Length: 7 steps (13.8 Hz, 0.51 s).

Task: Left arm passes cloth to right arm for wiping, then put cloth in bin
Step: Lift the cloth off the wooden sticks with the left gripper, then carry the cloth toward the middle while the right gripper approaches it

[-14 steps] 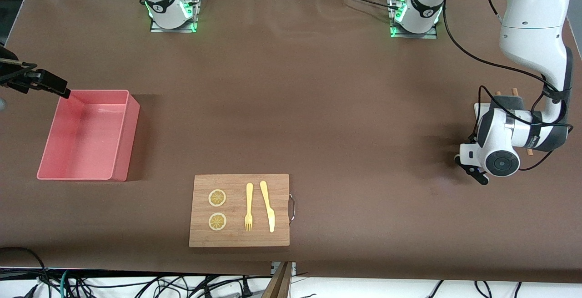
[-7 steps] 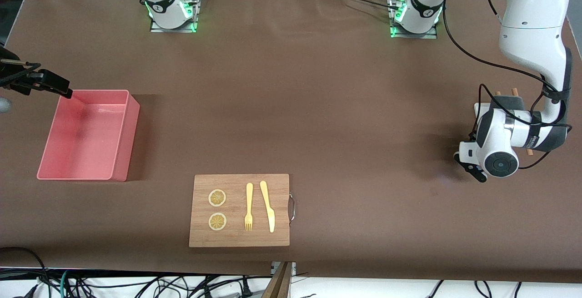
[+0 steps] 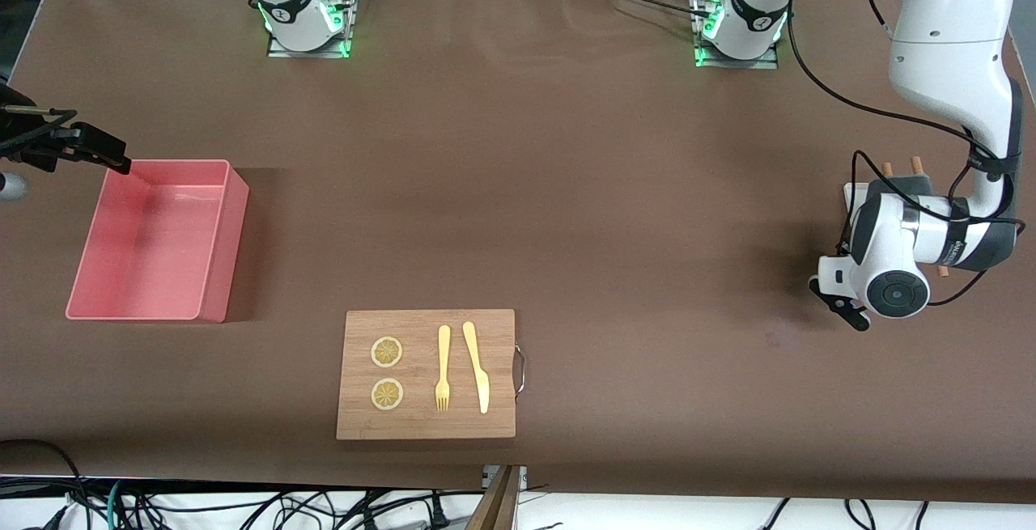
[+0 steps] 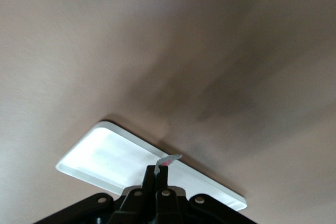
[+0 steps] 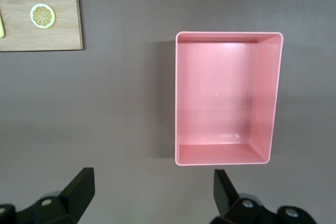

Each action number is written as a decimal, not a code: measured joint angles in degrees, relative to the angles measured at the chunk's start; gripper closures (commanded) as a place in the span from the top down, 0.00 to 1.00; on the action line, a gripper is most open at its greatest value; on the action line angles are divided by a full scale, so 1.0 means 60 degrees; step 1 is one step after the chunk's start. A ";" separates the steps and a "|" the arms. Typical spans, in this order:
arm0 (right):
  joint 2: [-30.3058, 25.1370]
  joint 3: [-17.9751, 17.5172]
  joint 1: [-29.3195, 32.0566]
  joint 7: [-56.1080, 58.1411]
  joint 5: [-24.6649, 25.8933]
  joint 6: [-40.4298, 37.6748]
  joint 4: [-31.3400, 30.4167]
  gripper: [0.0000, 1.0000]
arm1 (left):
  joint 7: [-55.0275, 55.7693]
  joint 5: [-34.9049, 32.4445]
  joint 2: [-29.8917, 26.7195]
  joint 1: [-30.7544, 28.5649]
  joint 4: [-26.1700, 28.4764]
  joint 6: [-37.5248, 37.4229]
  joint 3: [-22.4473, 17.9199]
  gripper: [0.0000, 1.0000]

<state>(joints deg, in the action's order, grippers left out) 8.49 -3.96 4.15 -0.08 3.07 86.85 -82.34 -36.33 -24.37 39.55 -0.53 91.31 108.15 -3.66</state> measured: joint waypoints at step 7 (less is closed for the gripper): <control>0.0078 -0.0067 -0.0016 -0.0377 -0.0627 0.0012 0.0000 1.00 | 0.0338 0.3016 -0.1606 0.1560 -0.1436 -0.2655 0.0035 0.00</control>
<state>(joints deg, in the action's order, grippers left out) 8.96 -4.36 4.05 -2.34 -0.69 86.92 -82.34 -34.30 -6.27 29.92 8.82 82.69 92.22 -3.45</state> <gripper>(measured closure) 0.000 0.974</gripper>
